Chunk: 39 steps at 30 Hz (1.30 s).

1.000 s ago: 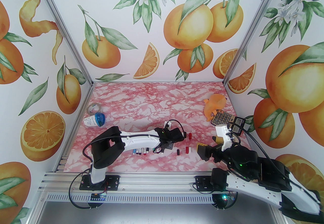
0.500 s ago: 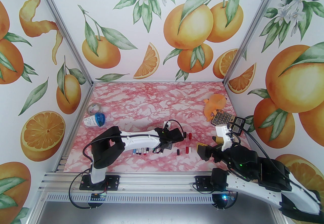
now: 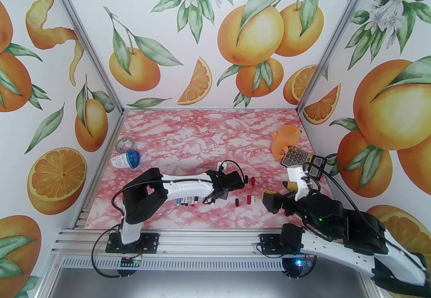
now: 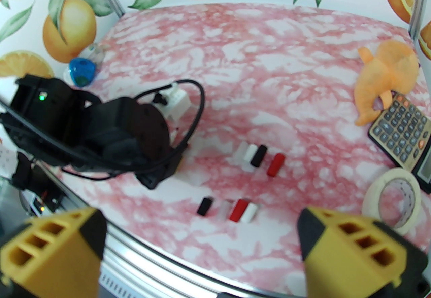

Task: Open the pen caps

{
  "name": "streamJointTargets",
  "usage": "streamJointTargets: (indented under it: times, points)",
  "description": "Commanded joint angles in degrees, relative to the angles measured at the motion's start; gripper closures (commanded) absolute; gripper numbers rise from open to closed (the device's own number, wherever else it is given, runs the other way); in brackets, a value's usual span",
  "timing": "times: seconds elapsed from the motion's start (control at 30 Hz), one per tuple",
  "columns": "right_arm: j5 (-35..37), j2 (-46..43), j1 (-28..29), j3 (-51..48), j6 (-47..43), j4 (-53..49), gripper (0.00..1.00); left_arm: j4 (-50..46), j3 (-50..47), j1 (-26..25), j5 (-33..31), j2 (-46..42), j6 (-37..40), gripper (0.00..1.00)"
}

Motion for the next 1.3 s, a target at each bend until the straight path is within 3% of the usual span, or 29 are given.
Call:
streamJointTargets:
  times: [0.0,0.3,0.5,0.57,0.8,0.97,1.27]
  points:
    - [1.6,-0.4,0.4,-0.1,0.5,-1.3,0.0,-1.8,1.8,0.4,-1.9,-2.9,0.0,0.75]
    - [-0.3,-0.9,0.4,0.0,-0.7,0.0,0.0,3.3,0.8,0.5,-1.9,-8.4,7.1,0.68]
    - [-0.9,1.6,0.4,1.6,-1.2,1.4,0.0,8.5,-6.1,3.6,-1.9,-24.3,15.0,0.13]
    - [-0.5,3.6,0.4,1.9,-1.5,2.8,0.0,10.2,-8.5,5.1,-2.1,-28.5,17.1,0.01]
    - [3.8,10.3,0.4,0.9,-1.2,9.7,0.0,12.5,-17.9,12.4,-3.9,-40.4,21.7,0.0]
    - [5.7,15.6,0.4,-0.7,0.1,15.5,0.0,18.8,-28.2,21.9,-3.5,-50.6,22.8,0.0]
    - [8.0,23.4,-0.2,-4.2,-1.4,27.0,0.0,29.0,-40.3,35.9,-2.9,-62.3,33.6,0.0]
